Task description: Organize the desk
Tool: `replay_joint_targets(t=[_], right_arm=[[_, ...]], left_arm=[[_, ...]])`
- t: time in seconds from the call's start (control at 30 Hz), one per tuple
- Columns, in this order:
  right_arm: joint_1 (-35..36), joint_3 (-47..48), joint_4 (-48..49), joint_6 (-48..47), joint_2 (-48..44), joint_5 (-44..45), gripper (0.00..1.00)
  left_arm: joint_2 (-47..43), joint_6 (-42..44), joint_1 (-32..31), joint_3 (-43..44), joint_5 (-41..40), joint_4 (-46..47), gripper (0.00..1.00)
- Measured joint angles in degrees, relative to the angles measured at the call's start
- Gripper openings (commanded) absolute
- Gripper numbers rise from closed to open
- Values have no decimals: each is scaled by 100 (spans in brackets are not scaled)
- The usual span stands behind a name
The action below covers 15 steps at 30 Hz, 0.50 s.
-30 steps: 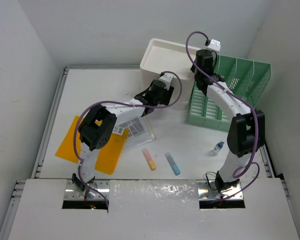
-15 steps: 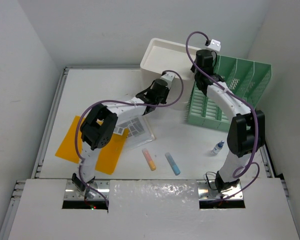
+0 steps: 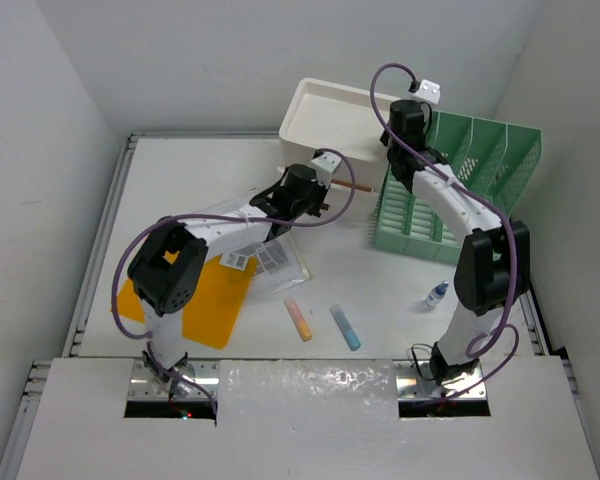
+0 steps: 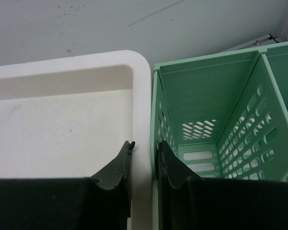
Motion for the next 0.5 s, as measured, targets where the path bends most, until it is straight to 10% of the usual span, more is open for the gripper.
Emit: replay_joint_targets(t=[0.4, 0.5], right_arm=[[105, -7, -205, -24, -76, 61, 0], [111, 39, -291, -57, -79, 20, 0]], left_arm=[[-2041, 186, -66, -1714, 964, -1117, 0], [-2527, 529, -229, -1932, 927, -1506, 38]])
